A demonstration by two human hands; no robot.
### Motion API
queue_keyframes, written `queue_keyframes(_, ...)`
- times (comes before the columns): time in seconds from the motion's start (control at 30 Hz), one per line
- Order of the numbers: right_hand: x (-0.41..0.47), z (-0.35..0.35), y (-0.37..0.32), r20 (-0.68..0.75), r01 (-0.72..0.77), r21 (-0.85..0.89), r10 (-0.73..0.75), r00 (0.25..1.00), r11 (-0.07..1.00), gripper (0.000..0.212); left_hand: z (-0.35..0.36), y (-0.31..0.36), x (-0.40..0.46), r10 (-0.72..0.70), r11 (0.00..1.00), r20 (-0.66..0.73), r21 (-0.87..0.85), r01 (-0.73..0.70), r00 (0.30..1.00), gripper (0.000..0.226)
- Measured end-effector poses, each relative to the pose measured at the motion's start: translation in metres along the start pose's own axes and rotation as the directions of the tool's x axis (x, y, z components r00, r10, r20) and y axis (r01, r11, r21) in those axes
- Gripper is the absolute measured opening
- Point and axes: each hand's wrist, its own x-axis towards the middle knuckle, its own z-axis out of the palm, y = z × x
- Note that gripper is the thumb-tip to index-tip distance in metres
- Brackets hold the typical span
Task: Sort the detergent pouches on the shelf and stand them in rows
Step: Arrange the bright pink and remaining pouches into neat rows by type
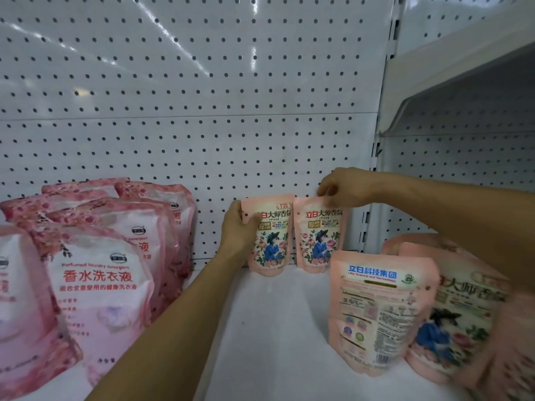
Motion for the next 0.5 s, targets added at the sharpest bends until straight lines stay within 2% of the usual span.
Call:
queue_keyframes(0.03, -0.008, -0.004, -0.002, -0.018, 0.016, 0.002, -0.016, 1.0, 1.0, 0.037, 0.0, 0.0, -0.001, 0.055, 0.994, -0.082, 0.099, -0.047, 0.995, 0.032)
queue_keyframes(0.1, -0.026, -0.014, -0.004, -0.034, 0.055, 0.026, -0.054, 0.998, 0.998, 0.035, 0.0, 0.006, -0.012, 0.264, 0.925, -0.191, 0.327, -0.193, 0.945, 0.047)
queue_keyframes(0.13, -0.038, -0.018, -0.004, -0.029, 0.079, 0.05, -0.077, 0.997, 0.996, 0.032, 0.0, 0.014, -0.024, 0.365, 0.886, -0.181, 0.368, -0.281, 0.913, 0.05)
queue_keyframes(0.17, -0.05, -0.023, -0.003, -0.015, 0.103, 0.08, -0.102, 0.995, 0.991, 0.029, 0.001, 0.025, -0.041, 0.421, 0.872, -0.118, 0.326, -0.365, 0.899, 0.047)
queue_keyframes(0.2, -0.064, -0.026, -0.002, 0.0, 0.124, 0.108, -0.125, 0.992, 0.986, 0.026, 0.001, 0.035, -0.058, 0.427, 0.884, -0.016, 0.218, -0.414, 0.904, 0.041)
queue_keyframes(0.27, -0.092, -0.033, 0.001, 0.02, 0.148, 0.135, -0.152, 0.988, 0.98, 0.023, -0.002, 0.052, -0.094, 0.38, 0.921, 0.261, -0.025, -0.388, 0.887, 0.036)
queue_keyframes(0.33, -0.117, -0.036, 0.004, 0.017, 0.156, 0.147, -0.161, 0.987, 0.977, 0.018, -0.003, 0.058, -0.121, 0.33, 0.941, 0.477, -0.095, -0.326, 0.815, 0.04)
queue_keyframes(0.4, -0.135, -0.038, 0.007, 0.017, 0.145, 0.13, -0.149, 0.989, 0.981, 0.017, 0.002, 0.058, -0.135, 0.254, 0.957, 0.551, -0.026, -0.288, 0.795, 0.044)
queue_keyframes(0.5, -0.153, -0.04, 0.008, 0.003, 0.111, 0.064, -0.111, 0.994, 0.992, 0.022, 0.014, 0.057, -0.142, 0.146, 0.984, 0.52, 0.012, -0.179, 0.841, 0.031)
